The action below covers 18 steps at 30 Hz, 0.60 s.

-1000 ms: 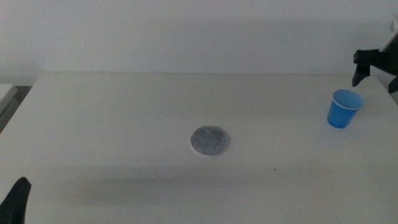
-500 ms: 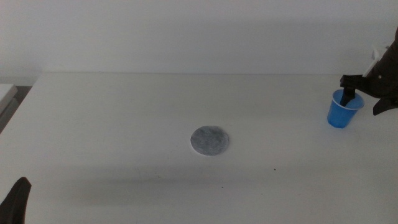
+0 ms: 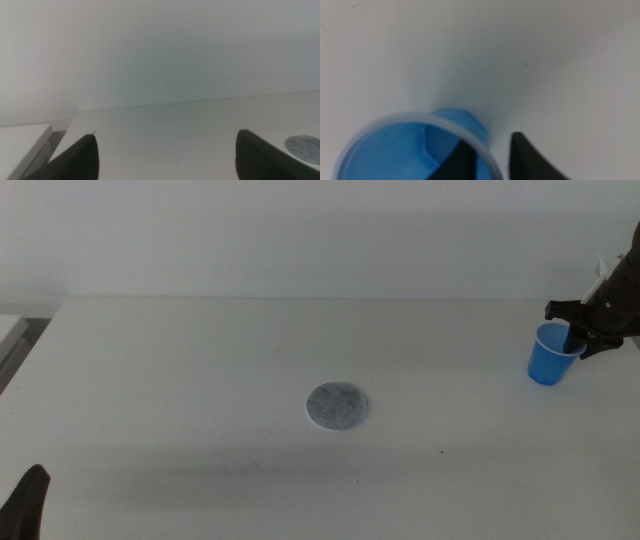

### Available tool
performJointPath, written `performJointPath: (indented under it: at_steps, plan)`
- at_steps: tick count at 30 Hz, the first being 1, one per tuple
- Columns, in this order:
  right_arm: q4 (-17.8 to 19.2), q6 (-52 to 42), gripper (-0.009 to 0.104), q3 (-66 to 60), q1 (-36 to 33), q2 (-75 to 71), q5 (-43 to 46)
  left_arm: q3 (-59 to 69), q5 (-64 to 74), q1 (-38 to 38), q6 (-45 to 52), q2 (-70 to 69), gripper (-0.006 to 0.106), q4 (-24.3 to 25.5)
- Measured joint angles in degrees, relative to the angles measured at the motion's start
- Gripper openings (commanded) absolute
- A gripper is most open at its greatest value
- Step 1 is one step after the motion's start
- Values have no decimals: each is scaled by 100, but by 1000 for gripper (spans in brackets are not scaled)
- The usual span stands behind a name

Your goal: Place an empty cup on a cup mat.

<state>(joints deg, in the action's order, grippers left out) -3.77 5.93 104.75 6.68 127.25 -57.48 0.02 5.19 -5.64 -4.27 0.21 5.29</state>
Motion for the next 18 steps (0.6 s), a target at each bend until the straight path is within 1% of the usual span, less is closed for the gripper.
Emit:
performJointPath:
  at_steps: [4,11,14,18]
  plan:
    - [0,0,-2,0,0,0,0,0,0,0,0,0,94,0]
    - [-39,-13,-2,10,-49,-51,-118,0,0,0,0,0,94,0]
    - [-7,-41,-2,10,-196,-175,-254,0,0,0,0,0,94,0]
    - [2,-51,-2,10,-554,-506,-322,0,0,0,0,0,94,0]
